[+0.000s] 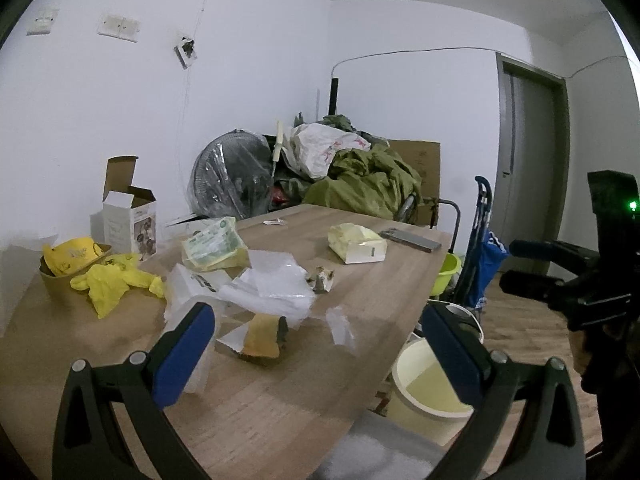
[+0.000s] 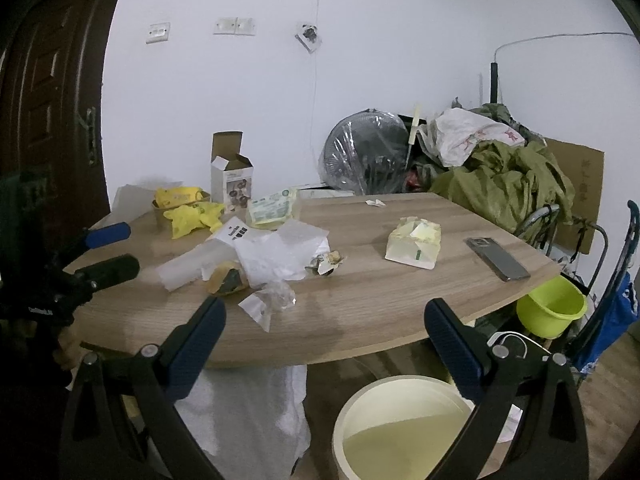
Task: Collect trash
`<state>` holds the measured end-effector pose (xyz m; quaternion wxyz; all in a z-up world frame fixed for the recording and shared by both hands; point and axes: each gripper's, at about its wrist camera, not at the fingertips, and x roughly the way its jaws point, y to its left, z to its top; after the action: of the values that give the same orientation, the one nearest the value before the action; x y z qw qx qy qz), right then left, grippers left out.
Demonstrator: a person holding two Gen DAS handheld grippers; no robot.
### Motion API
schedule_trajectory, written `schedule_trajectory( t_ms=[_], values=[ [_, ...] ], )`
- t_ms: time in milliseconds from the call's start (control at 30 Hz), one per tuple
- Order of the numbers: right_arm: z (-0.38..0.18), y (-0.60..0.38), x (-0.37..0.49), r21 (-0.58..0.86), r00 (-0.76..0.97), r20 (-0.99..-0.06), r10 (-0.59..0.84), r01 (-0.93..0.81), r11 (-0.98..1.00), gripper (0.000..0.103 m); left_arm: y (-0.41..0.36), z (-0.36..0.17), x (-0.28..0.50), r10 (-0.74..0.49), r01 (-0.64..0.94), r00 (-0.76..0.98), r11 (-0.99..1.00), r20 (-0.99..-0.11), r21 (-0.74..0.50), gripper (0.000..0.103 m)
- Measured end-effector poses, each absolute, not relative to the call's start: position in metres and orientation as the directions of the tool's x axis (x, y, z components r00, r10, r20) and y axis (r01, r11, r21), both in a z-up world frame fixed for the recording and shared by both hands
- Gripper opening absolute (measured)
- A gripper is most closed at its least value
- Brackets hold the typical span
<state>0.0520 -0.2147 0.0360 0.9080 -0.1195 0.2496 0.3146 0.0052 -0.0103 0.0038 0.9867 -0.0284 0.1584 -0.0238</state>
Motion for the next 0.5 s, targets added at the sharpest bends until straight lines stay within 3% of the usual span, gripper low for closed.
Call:
schedule_trajectory(
  t_ms=[500],
  values=[
    [-0.003, -0.162, 0.105, 0.003, 0.562, -0.610, 0.559, -0.704, 0.711, 0.099, 0.054, -0.014, 0.023, 0.059, -0.112, 0.915, 0.987, -0.398, -0.112, 0.103]
  ],
)
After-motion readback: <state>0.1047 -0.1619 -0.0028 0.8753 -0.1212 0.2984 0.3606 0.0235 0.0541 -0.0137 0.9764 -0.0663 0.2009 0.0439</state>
